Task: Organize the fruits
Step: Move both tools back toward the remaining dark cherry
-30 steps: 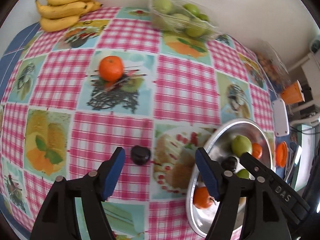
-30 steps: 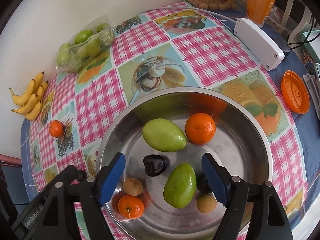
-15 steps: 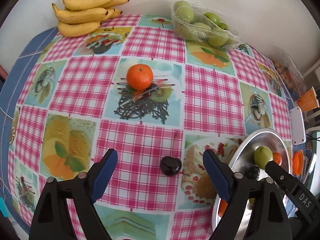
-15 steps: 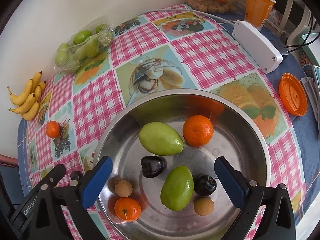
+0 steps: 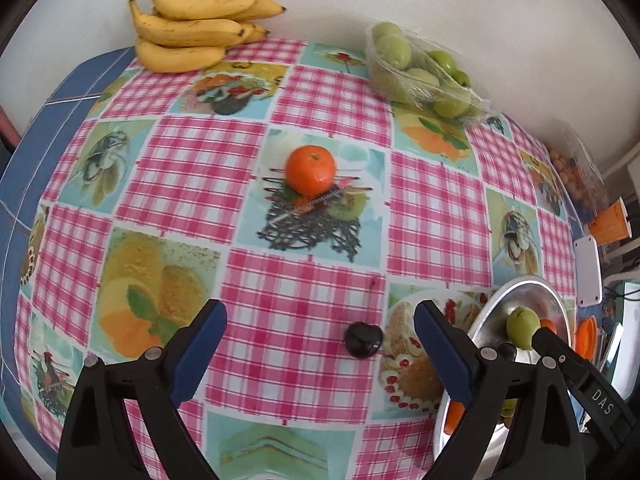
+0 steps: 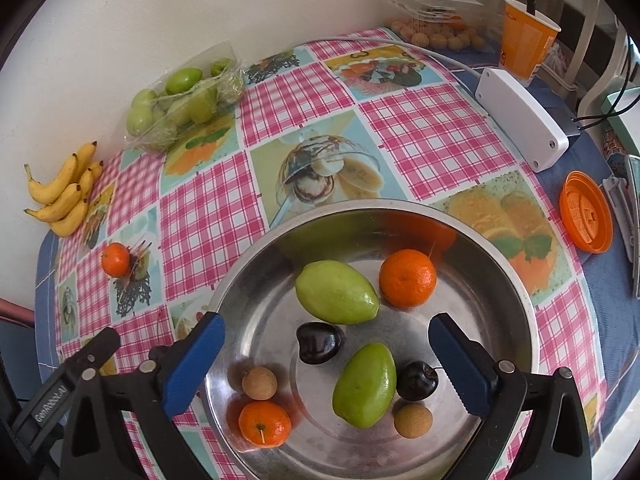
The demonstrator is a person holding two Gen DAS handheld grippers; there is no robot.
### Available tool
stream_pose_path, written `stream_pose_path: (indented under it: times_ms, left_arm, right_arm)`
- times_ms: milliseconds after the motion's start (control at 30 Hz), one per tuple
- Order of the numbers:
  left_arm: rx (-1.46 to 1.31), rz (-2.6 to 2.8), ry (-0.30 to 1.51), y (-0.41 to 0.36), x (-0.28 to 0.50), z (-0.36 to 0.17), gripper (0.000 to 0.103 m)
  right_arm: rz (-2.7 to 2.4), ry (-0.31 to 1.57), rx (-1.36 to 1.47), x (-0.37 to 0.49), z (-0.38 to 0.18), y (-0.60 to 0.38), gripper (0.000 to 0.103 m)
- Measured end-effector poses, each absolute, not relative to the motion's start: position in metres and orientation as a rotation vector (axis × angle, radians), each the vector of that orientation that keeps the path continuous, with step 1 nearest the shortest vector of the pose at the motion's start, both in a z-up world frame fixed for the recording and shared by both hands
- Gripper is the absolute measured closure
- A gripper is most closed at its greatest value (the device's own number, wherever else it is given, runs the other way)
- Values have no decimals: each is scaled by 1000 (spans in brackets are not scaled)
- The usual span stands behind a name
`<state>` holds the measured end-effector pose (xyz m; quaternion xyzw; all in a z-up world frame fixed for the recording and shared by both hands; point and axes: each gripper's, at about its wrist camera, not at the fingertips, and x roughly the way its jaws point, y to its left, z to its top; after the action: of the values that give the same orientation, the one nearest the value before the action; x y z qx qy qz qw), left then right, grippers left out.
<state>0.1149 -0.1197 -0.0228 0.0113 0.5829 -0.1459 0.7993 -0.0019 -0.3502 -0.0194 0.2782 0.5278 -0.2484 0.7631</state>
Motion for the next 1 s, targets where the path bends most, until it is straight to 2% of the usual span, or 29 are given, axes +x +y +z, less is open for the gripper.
stream_pose_path:
  times_ms: [367, 633, 1000]
  left_arm:
    - [44, -223, 1202, -81, 131, -8, 8]
    - [60, -223, 1213, -60, 135, -6, 8]
    - [49, -166, 1239, -38, 142, -15, 8]
  right_arm:
    - [-452, 1127, 569, 12, -14, -331, 0]
    - [-318, 1090, 410, 39, 3, -283, 0]
    - [-140, 1124, 359, 64, -5, -227, 0]
